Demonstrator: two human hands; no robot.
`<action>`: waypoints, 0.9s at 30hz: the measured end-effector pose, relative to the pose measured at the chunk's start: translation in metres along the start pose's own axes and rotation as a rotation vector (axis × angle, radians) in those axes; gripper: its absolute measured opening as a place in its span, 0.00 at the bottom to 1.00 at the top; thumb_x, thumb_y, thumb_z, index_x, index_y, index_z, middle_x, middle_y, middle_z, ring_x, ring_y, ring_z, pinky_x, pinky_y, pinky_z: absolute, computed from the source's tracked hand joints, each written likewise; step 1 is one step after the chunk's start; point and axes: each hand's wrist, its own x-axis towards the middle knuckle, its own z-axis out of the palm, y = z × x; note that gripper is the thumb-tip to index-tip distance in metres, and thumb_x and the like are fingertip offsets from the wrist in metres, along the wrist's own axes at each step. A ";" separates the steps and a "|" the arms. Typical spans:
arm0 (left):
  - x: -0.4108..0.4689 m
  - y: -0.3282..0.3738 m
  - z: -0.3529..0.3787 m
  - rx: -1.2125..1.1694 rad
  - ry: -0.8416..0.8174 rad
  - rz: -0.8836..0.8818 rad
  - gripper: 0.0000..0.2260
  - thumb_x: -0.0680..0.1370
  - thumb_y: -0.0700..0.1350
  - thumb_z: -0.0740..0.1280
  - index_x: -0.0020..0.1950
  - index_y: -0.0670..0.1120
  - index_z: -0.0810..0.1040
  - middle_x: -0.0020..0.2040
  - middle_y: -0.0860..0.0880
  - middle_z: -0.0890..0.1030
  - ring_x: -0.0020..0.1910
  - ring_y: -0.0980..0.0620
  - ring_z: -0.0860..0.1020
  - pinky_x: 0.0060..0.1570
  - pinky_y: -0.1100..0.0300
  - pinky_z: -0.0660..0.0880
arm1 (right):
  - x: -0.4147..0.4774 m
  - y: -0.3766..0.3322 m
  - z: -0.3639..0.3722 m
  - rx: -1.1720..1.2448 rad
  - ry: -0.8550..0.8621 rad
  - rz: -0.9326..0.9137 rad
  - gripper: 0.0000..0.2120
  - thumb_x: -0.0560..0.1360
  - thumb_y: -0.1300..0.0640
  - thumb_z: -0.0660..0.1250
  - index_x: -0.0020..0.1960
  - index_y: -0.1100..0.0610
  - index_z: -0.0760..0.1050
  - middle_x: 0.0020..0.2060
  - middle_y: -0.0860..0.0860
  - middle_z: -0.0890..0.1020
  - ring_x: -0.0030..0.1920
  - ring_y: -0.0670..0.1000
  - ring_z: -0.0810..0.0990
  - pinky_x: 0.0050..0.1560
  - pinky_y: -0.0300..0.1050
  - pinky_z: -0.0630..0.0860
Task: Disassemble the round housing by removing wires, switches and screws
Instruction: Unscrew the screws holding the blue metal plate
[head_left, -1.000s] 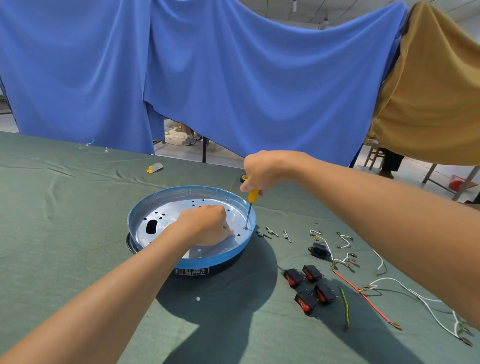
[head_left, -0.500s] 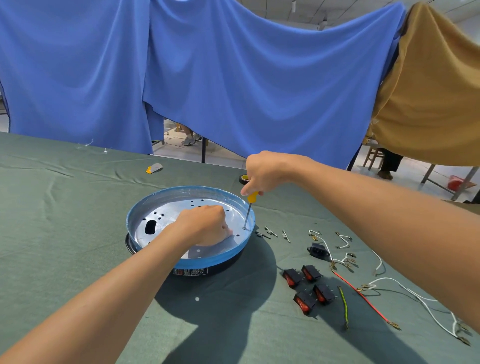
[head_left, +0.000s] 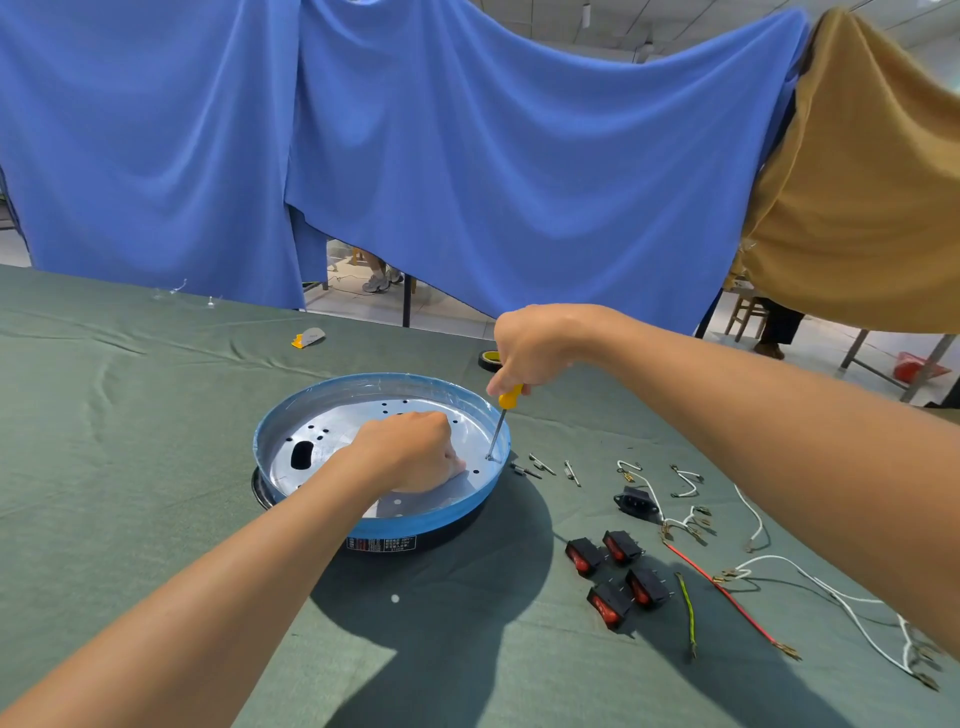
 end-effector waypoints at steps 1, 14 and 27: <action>0.000 0.000 0.000 0.002 0.001 0.002 0.16 0.79 0.56 0.63 0.55 0.47 0.82 0.53 0.53 0.84 0.47 0.49 0.79 0.49 0.50 0.78 | -0.001 0.000 0.000 -0.002 0.020 -0.022 0.17 0.74 0.44 0.69 0.38 0.58 0.81 0.30 0.49 0.79 0.34 0.52 0.73 0.31 0.41 0.69; 0.000 0.000 0.001 -0.001 0.012 0.005 0.16 0.80 0.56 0.63 0.55 0.47 0.83 0.52 0.52 0.84 0.47 0.49 0.79 0.49 0.49 0.78 | -0.003 0.003 0.003 0.037 0.034 0.026 0.27 0.78 0.38 0.60 0.31 0.58 0.77 0.26 0.48 0.77 0.29 0.50 0.73 0.29 0.41 0.66; -0.001 0.001 0.001 0.009 0.019 0.015 0.15 0.80 0.56 0.63 0.52 0.46 0.82 0.52 0.52 0.83 0.47 0.49 0.78 0.44 0.53 0.75 | -0.006 -0.002 0.002 0.014 0.054 -0.082 0.19 0.74 0.41 0.68 0.35 0.56 0.77 0.28 0.46 0.77 0.33 0.50 0.74 0.31 0.41 0.69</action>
